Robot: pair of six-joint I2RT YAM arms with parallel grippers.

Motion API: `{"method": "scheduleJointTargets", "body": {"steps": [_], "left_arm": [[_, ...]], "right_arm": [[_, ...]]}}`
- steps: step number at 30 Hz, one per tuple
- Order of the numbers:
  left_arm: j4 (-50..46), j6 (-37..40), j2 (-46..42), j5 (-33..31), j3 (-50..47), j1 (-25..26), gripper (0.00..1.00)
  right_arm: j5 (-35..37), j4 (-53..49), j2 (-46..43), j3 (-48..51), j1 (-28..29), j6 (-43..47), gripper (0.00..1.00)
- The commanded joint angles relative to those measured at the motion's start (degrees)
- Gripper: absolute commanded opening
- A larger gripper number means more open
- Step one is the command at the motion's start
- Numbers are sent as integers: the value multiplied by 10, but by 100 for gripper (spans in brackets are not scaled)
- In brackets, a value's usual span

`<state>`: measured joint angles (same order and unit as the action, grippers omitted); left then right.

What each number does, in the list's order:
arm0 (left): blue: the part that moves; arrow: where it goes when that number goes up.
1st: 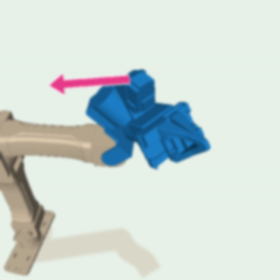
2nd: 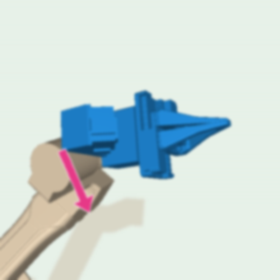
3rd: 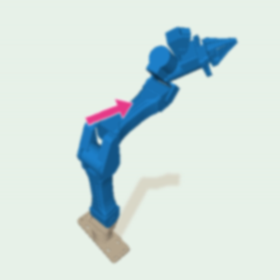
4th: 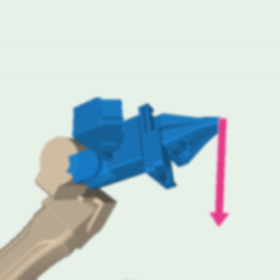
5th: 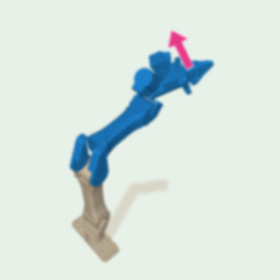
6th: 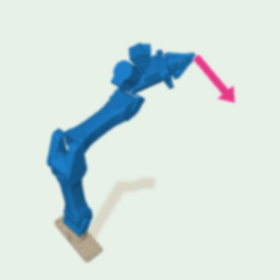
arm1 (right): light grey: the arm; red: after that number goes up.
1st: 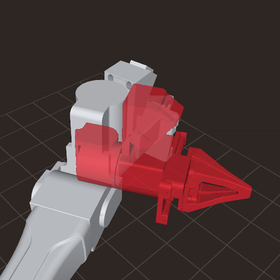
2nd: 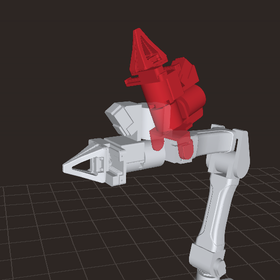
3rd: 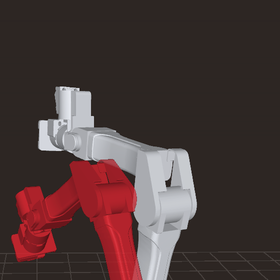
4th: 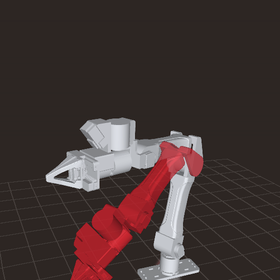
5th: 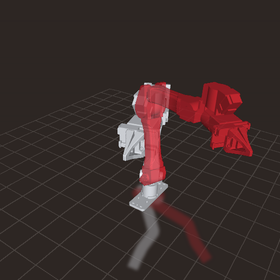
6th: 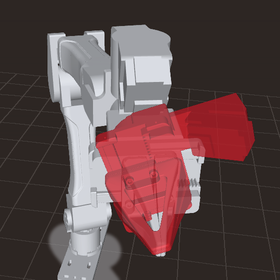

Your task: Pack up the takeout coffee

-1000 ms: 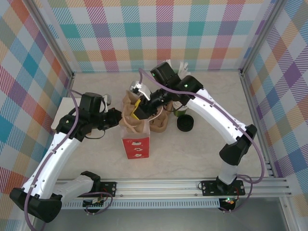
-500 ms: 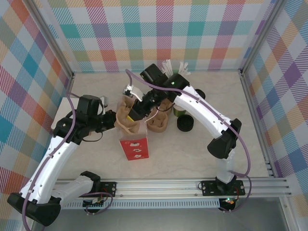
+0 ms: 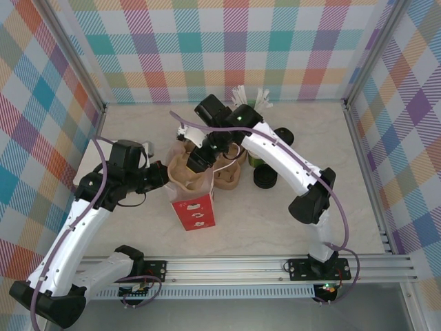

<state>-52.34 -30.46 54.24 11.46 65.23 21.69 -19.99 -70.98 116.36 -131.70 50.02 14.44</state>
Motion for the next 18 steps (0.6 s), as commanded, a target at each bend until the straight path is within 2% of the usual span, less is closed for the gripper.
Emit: {"method": "scheduleJointTargets", "body": {"steps": [1, 18], "left_arm": [[-5, 2, -6, 14, -7, 5, 8], [12, 0, 10, 35, 5, 4, 3]], "right_arm": [[44, -27, 8, -20, 6, 12, 31], [145, -67, 13, -16, 42, 77, 32]]}}
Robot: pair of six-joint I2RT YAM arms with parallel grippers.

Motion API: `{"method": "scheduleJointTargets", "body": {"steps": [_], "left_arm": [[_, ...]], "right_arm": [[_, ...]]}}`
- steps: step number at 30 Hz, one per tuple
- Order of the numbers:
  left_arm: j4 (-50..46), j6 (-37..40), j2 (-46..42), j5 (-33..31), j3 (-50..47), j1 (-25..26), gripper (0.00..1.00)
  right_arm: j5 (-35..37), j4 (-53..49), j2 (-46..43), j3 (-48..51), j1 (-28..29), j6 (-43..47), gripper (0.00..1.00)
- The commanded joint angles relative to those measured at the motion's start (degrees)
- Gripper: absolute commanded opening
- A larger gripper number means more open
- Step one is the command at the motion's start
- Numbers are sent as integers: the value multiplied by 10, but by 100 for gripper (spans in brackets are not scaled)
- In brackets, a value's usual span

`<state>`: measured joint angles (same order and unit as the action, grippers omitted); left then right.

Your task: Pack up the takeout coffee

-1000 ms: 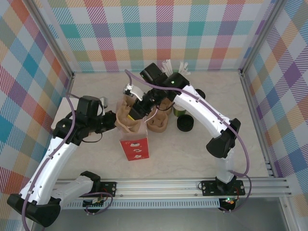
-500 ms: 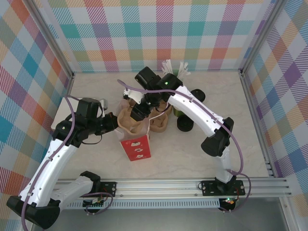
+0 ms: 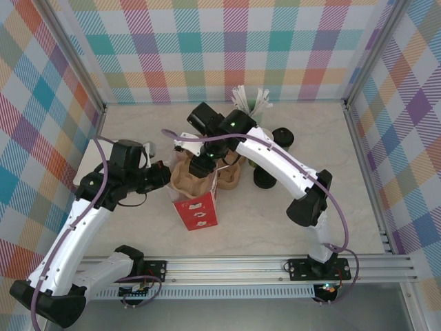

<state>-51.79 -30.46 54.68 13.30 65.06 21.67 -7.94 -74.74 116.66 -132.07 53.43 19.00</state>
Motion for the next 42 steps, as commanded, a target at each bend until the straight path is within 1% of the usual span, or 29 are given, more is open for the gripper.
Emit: {"method": "scheduleJointTargets", "body": {"steps": [1, 5, 12, 26, 30, 42], "left_arm": [[9, -1, 6, 19, 7, 5, 3], [22, -5, 11, 26, 9, 5, 2], [44, -21, 20, 64, 11, 5, 2], [56, -49, 10, 74, -2, 5, 2], [54, -50, 7, 74, -2, 4, 1], [53, -48, 4, 75, -1, 5, 0]], "right_arm": [[28, -30, 9, -8, 11, 36, 32], [59, -33, 5, 16, 29, 57, 32], [91, -45, 18, 25, 45, 71, 33], [111, -55, 17, 75, 48, 93, 34], [128, -53, 15, 94, 48, 100, 34], [121, -57, 40, 104, 48, 114, 35]]}}
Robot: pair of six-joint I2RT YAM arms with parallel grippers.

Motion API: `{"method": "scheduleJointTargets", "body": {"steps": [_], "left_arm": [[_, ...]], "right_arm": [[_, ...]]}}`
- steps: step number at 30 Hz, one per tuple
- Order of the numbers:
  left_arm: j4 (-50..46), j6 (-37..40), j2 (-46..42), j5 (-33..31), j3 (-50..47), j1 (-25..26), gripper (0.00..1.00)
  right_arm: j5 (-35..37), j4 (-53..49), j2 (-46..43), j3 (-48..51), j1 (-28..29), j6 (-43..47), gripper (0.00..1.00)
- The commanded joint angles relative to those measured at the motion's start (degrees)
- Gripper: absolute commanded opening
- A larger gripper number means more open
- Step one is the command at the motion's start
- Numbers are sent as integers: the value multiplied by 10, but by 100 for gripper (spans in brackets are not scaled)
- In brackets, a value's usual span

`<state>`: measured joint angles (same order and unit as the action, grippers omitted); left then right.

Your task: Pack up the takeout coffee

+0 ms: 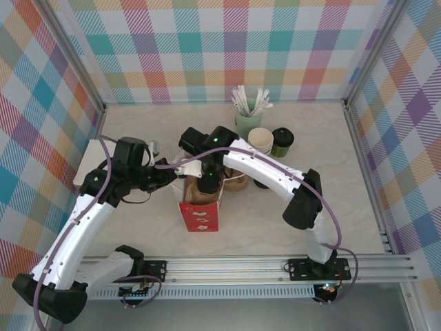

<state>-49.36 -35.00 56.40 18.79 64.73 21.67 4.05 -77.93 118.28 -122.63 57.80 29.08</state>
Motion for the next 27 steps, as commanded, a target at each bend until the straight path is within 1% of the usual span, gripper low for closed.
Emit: {"method": "scheduleJointTargets", "body": {"steps": [1, 9, 17, 27], "left_arm": [[29, -2, -15, 20, 3, 5, 0], [32, -6, -15, 22, -2, 5, 0], [30, -6, -17, 20, 0, 5, 0], [27, -6, -18, 20, 10, 5, 0]], "right_arm": [[2, -28, 27, 12, 4, 14, 35], [6, -35, 46, 21, 4, 16, 36], [1, -23, 37, 45, 4, 18, 36], [23, -17, 48, 60, 2, 26, 37]]}}
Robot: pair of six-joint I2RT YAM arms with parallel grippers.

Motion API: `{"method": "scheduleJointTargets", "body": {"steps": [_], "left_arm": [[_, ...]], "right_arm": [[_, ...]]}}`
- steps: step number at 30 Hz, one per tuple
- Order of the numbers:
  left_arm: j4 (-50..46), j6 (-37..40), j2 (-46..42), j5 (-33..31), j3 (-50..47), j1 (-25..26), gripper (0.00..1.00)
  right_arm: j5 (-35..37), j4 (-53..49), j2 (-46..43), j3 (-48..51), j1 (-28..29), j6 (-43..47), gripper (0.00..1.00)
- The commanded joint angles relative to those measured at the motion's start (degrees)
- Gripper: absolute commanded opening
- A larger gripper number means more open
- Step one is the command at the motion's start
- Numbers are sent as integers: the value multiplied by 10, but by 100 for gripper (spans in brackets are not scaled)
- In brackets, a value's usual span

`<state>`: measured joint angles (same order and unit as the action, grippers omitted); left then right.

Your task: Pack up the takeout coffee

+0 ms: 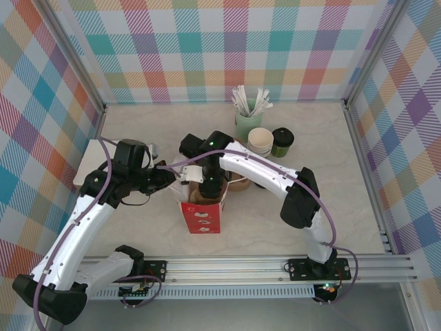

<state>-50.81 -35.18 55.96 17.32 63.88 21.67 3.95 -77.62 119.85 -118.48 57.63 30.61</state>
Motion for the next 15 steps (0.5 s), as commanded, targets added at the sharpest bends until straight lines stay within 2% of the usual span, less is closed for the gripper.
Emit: {"method": "scheduleJointTargets", "body": {"steps": [1, 15], "left_arm": [[41, -4, -12, 36, 20, 5, 0], [41, -3, -8, 35, 39, 5, 0]], "right_arm": [[27, -19, 33, 18, 4, 12, 38], [35, -34, 67, 19, 4, 18, 43]]}}
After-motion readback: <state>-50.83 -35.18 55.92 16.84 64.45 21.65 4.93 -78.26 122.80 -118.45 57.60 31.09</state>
